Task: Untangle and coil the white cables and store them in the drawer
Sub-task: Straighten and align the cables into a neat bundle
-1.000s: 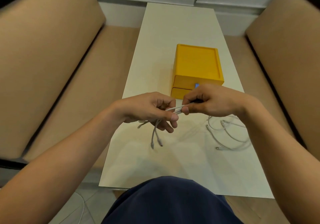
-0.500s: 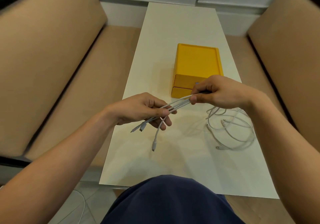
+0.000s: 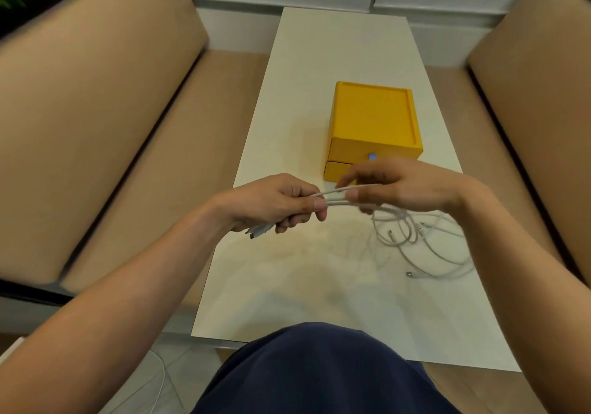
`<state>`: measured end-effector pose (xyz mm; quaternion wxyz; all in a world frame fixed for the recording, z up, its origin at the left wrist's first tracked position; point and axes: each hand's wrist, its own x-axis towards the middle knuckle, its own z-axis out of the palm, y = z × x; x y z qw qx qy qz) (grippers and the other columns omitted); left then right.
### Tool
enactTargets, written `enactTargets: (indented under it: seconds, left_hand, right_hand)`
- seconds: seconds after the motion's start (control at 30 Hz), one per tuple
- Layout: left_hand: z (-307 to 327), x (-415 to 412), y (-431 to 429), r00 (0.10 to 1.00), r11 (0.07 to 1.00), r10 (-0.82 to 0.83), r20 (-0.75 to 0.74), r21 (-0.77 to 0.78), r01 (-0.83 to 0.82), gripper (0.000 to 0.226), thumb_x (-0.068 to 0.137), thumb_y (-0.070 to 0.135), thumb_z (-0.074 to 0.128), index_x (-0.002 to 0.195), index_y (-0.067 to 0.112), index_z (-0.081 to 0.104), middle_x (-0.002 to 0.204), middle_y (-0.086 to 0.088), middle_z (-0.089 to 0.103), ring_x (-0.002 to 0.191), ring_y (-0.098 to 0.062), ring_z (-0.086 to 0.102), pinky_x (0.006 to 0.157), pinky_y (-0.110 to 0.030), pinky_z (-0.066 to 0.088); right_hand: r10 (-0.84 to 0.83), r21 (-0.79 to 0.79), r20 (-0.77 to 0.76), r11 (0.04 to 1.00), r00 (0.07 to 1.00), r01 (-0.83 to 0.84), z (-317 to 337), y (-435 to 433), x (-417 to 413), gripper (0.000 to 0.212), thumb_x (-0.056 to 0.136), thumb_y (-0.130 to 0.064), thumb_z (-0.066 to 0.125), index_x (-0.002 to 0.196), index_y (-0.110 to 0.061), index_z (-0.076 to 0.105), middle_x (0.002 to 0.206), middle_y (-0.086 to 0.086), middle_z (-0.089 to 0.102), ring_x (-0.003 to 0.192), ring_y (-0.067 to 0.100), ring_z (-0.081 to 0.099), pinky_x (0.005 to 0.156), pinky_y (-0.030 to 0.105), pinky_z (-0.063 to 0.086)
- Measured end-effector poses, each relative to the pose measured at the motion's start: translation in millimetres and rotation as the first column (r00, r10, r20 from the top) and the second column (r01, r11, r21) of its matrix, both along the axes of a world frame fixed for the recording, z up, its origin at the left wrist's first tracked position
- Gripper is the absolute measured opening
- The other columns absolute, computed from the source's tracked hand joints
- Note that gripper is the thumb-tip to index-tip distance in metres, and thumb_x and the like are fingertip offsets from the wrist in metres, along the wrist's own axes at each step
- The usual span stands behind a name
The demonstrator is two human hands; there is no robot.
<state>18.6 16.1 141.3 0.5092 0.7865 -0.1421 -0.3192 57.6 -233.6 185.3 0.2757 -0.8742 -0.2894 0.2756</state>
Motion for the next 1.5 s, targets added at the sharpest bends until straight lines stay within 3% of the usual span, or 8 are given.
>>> enactTargets:
  seconds: [0.27,0.43,0.57,0.7,0.83,1.07,1.27,1.5]
  left_hand:
    - [9,-6,0,0.999,0.999,-0.042,0.033,0.017,0.041,0.034,0.107,0.038,0.050,0.098,0.013,0.072,0.063,0.009,0.037,0.058,-0.011,0.030,0.051,-0.022,0.029]
    - [14,-6,6,0.998,0.998,-0.048,0.029,0.037,0.046,0.034,0.107,0.037,0.051,0.096,0.011,0.071,0.066,0.006,0.035,0.061,-0.015,0.026,0.052,-0.025,0.025]
    - [21,-4,6,0.997,0.997,-0.046,0.055,0.064,0.042,0.034,0.106,0.037,0.053,0.093,0.012,0.071,0.065,0.002,0.038,0.059,-0.016,0.030,0.050,-0.024,0.029]
    - [27,-2,0,0.980,0.984,-0.088,0.181,0.172,0.057,0.029,0.107,0.037,0.051,0.093,0.021,0.072,0.061,0.004,0.053,0.056,-0.016,0.040,0.052,-0.029,0.037]
    - [34,-1,-7,0.954,0.965,-0.156,0.254,0.247,0.092,0.026,0.107,0.035,0.053,0.093,0.023,0.071,0.060,0.007,0.061,0.047,-0.008,0.040,0.048,-0.016,0.033]
    - [35,2,-3,0.966,0.967,-0.153,0.207,0.233,0.103,0.022,0.105,0.038,0.056,0.096,0.020,0.065,0.070,0.001,0.072,0.057,-0.019,0.043,0.050,-0.030,0.035]
    - [38,4,-5,0.950,0.959,-0.170,0.263,0.267,0.097,0.023,0.105,0.036,0.057,0.090,0.019,0.057,0.073,0.002,0.075,0.054,-0.013,0.041,0.048,-0.021,0.034]
    - [35,5,2,0.985,0.975,-0.099,0.144,0.214,0.067,0.023,0.105,0.037,0.056,0.093,0.017,0.055,0.077,-0.004,0.076,0.059,-0.023,0.038,0.051,-0.035,0.033]
  right_hand:
    - [0.077,-0.091,0.005,0.993,0.997,-0.076,8,7,-2,0.033,0.090,-0.059,0.062,0.087,-0.028,0.074,0.064,-0.010,0.062,0.058,0.006,0.051,0.057,0.022,0.038]
    - [0.168,-0.167,-0.080,0.969,0.982,-0.179,17,-4,3,0.028,0.096,-0.052,0.061,0.093,-0.026,0.071,0.073,-0.005,0.073,0.066,0.009,0.064,0.069,0.037,0.046]
    - [0.141,-0.170,-0.120,0.972,0.983,-0.161,23,-13,6,0.027,0.097,-0.050,0.060,0.095,-0.028,0.075,0.065,-0.006,0.067,0.064,0.009,0.065,0.070,0.027,0.047]
    - [0.163,-0.111,-0.066,0.979,0.984,-0.169,18,-11,2,0.012,0.098,-0.038,0.067,0.107,-0.033,0.073,0.091,-0.012,0.078,0.088,0.008,0.072,0.085,0.038,0.056]
    - [0.077,0.040,0.003,0.996,0.997,-0.077,6,6,-11,0.016,0.100,-0.040,0.063,0.096,-0.028,0.072,0.079,-0.009,0.076,0.071,0.006,0.063,0.068,0.031,0.046]
    - [0.146,-0.142,0.088,0.981,0.985,-0.133,10,11,-10,0.021,0.107,-0.039,0.049,0.096,-0.030,0.064,0.078,-0.017,0.072,0.069,0.004,0.062,0.065,0.029,0.048]
    - [0.025,0.021,0.085,0.999,0.996,-0.027,8,8,-9,0.011,0.101,-0.029,0.063,0.096,-0.021,0.068,0.085,-0.013,0.077,0.073,0.007,0.072,0.068,0.030,0.056]
    - [0.011,0.005,0.155,1.000,0.988,-0.012,1,9,-5,0.022,0.098,-0.041,0.066,0.084,-0.025,0.061,0.072,-0.012,0.073,0.061,0.007,0.064,0.062,0.038,0.052]
